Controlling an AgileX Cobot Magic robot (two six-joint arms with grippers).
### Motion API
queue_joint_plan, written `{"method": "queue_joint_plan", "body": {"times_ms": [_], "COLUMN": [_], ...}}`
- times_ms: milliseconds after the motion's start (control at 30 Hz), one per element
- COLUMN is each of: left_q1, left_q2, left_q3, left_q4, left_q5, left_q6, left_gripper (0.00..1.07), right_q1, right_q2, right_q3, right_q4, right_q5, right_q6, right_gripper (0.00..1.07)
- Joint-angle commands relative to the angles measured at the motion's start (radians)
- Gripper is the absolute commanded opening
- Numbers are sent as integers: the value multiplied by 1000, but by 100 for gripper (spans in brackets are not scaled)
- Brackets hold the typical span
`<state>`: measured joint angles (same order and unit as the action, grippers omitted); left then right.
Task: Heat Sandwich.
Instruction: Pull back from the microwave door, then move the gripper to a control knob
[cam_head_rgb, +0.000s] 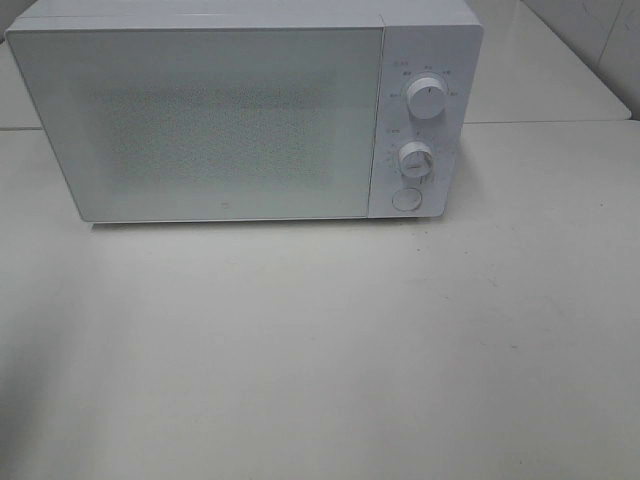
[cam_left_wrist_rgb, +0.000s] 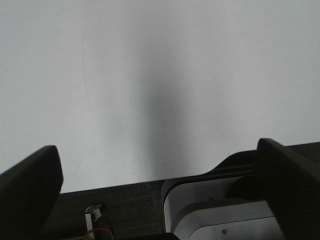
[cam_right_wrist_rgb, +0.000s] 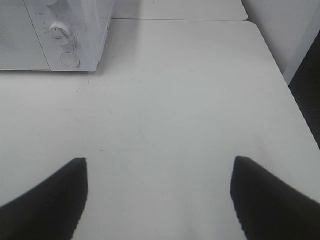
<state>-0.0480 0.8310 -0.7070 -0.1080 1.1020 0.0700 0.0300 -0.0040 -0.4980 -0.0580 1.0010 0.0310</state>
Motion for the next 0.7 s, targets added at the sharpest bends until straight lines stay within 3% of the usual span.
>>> {"method": "queue_joint_plan", "body": {"times_ms": [33,300,700], "left_q1": [2,2,2], "left_q2": [-101,-422,-770], "left_q3": [62,164,189], "left_q4": [-11,5,11], "left_q5": [8,6,-30], "left_q6": [-7,-7,-8], "left_gripper": [100,100,100], "right_q1": [-7,-7,-7], "right_q2": [-28,-28,-28], "right_q3": [1,1,1], "right_q4": [-4,-4,-4], "right_q5": [-6,-6,-6], "right_q6": [5,5,5], "right_gripper": [76,76,76]}}
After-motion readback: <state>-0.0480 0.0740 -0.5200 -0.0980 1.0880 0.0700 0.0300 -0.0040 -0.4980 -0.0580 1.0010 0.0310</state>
